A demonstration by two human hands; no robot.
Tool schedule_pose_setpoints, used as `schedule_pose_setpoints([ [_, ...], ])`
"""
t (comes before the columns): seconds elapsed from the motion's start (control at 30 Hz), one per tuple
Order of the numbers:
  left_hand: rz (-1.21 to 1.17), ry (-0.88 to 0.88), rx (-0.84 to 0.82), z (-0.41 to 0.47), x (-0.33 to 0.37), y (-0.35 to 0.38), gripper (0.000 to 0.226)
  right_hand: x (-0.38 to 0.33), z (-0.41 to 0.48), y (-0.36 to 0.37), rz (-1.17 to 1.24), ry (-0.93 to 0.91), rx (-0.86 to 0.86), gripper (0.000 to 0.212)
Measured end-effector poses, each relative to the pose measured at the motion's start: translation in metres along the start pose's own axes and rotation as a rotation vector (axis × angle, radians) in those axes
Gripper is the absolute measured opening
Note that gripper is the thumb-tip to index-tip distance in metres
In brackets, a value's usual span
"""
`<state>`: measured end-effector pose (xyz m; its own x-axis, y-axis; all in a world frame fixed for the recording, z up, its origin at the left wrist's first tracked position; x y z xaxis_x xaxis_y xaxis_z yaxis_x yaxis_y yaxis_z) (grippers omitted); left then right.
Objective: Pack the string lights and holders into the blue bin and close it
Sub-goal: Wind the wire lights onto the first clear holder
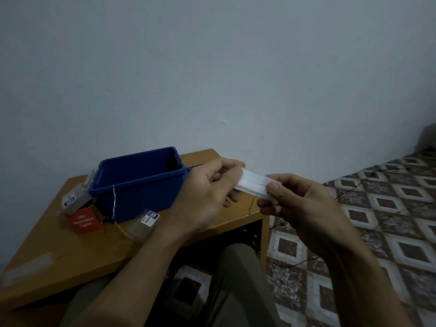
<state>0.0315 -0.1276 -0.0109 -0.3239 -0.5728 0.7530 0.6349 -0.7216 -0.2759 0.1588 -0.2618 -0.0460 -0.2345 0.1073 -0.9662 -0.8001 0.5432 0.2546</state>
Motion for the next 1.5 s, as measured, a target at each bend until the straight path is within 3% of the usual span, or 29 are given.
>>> schedule_pose_setpoints([
  [0.1, -0.059, -0.124, 0.016, 0.003, -0.013, 0.000, 0.033, 0.001, 0.003, -0.002, 0.000, -0.020, -0.021, 0.041],
  [0.23, 0.103, -0.218, -0.409, -0.002, -0.026, 0.018, 0.032, 0.004, 0.008, -0.002, 0.014, -0.040, -0.072, 0.062],
  [0.33, 0.108, -0.246, -0.558, -0.008, -0.033, 0.025, 0.019, 0.004, 0.006, -0.004, -0.079, -0.036, -0.045, 0.049],
  [0.57, 0.047, -0.284, -0.272, 0.019, -0.040, -0.001, 0.022, 0.001, 0.000, -0.005, -0.531, -0.003, 0.044, 0.011],
  [0.67, 0.014, -0.245, -0.185, 0.022, -0.031, -0.004, 0.027, 0.004, 0.002, -0.005, -0.627, 0.005, 0.099, 0.009],
  [0.87, -0.090, -0.174, -0.053, 0.012, -0.002, 0.010, 0.026, 0.004, 0.004, -0.002, -0.607, -0.101, 0.271, 0.021],
  [1.03, -0.177, -0.296, -0.073, -0.003, -0.001, 0.029, 0.014, 0.000, 0.002, -0.002, -0.537, -0.190, 0.377, 0.018],
  [1.3, -0.312, -0.453, -0.050, -0.019, -0.011, 0.045, 0.021, -0.004, 0.000, -0.002, -0.235, -0.189, 0.327, 0.016],
  [1.5, -0.367, -0.422, -0.022, -0.023, -0.010, 0.045, 0.022, -0.003, 0.001, -0.007, -0.134, -0.149, 0.294, 0.019],
])
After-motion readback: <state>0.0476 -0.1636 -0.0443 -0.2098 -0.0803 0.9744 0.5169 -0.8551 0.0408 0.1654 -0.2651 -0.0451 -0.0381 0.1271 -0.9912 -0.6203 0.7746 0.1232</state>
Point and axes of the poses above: each hand's wrist, its own z-axis towards the middle knuckle, its own y-axis out of the palm, x = y × z, the point moved 4 cm from there along z, towards the middle knuckle, and after that the axes turned 14 degrees about y, right-handed, at the moved point
